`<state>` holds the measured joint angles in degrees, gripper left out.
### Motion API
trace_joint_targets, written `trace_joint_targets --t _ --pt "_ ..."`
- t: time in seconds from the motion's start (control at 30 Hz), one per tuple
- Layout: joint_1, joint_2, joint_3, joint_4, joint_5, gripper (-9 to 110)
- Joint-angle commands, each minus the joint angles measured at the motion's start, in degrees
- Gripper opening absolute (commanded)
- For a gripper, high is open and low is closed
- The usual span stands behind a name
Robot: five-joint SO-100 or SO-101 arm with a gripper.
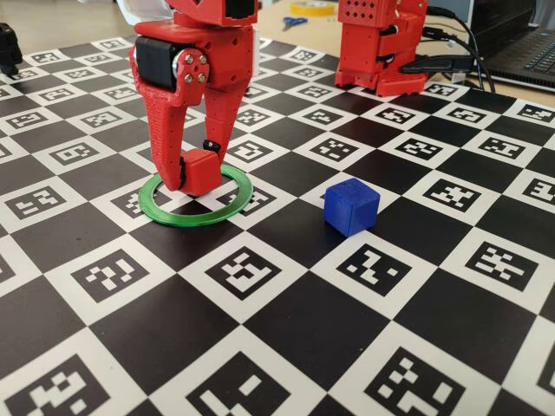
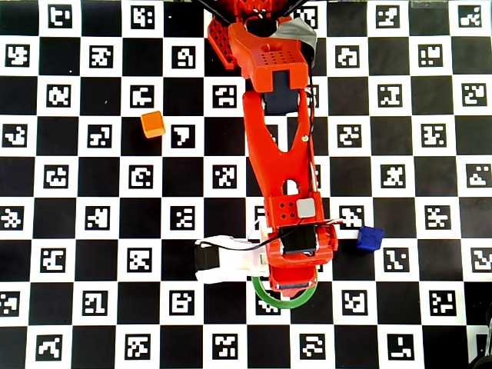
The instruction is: Grab the red cube then put it in the green circle then put the blue cube on top and finally the orange cube on top
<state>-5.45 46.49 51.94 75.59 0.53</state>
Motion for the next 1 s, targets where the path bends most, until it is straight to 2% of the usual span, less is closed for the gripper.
trace_joint_targets --t 0.0,0.47,0.97 --pt "-0.2 2.3 -2.2 -0.7 0.0 32" --pt "0.3 6.2 -0.5 0.4 1.8 41" --pt "-0.8 24.7 8.3 2.9 3.5 43"
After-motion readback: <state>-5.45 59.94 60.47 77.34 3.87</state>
